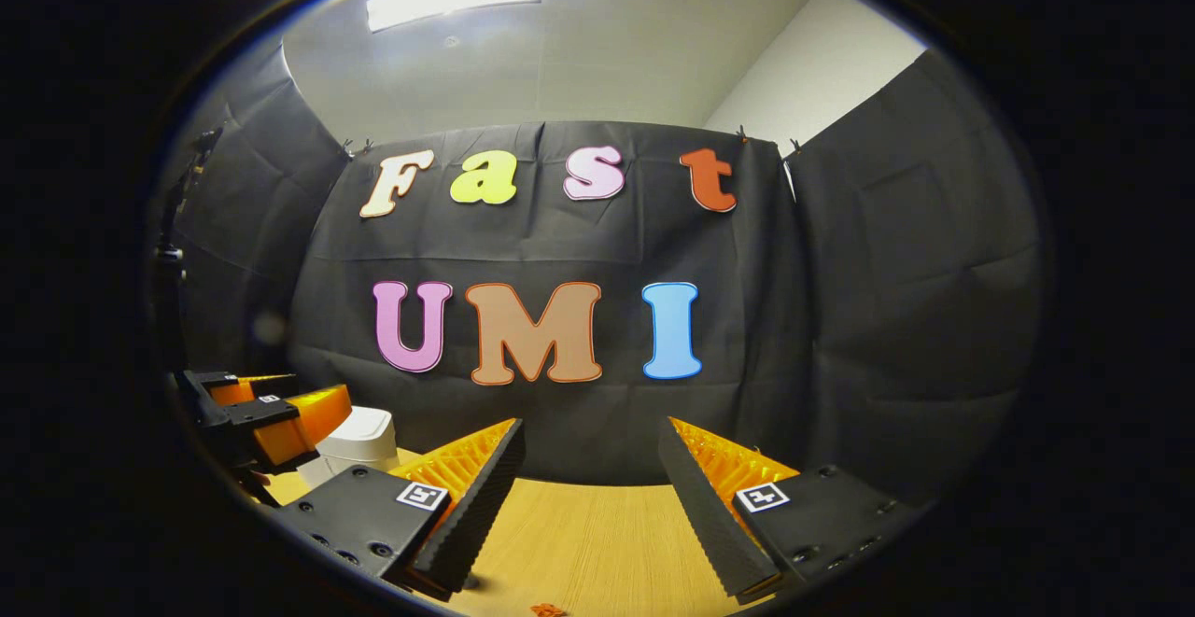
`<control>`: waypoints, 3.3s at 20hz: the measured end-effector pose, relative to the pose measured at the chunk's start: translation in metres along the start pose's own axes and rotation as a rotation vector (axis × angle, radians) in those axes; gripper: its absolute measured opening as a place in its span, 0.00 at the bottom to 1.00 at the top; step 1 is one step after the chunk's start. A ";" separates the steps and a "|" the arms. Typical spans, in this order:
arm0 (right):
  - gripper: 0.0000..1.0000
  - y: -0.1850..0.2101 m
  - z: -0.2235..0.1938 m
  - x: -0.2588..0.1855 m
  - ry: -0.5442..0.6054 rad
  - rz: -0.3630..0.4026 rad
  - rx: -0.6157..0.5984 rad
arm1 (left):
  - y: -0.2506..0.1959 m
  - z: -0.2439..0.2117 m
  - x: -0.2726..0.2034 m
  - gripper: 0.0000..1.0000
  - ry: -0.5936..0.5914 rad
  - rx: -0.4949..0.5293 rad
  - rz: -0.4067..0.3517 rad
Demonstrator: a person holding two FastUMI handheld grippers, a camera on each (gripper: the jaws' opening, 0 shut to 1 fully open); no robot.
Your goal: Press the lid of the desktop garbage bin to open it, pick up the crumpled paper on the desktop and throw it into the bin, then pick up the pop can on the desktop and drop it into the bin, and finally close the garbage bin lid.
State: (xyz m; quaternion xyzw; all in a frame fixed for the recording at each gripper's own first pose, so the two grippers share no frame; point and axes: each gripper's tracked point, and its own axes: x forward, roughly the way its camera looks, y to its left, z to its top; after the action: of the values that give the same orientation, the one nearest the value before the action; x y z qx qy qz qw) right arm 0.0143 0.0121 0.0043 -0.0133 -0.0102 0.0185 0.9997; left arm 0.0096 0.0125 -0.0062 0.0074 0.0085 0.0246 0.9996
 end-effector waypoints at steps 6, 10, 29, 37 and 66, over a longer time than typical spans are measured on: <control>0.96 -0.001 -0.005 -0.004 0.011 0.003 0.015 | -0.004 -0.001 -0.005 0.93 0.005 0.017 -0.012; 0.96 -0.002 -0.004 -0.007 0.007 0.005 0.018 | -0.008 0.005 -0.008 0.93 -0.010 0.026 -0.021; 0.96 0.002 -0.004 -0.008 0.010 0.013 0.013 | -0.004 0.008 -0.007 0.59 -0.018 0.023 -0.018; 0.96 0.009 -0.004 -0.007 0.010 0.017 0.007 | -0.006 0.002 -0.005 0.35 0.008 0.026 -0.056; 0.96 0.027 -0.021 -0.008 0.057 -0.088 -0.040 | 0.188 -0.060 0.111 0.00 0.136 0.137 0.248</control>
State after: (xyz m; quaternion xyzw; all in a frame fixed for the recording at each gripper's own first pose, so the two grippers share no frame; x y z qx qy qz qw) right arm 0.0056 0.0384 -0.0173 -0.0335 0.0175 -0.0262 0.9989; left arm 0.1106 0.2066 -0.0657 0.0749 0.0766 0.1479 0.9832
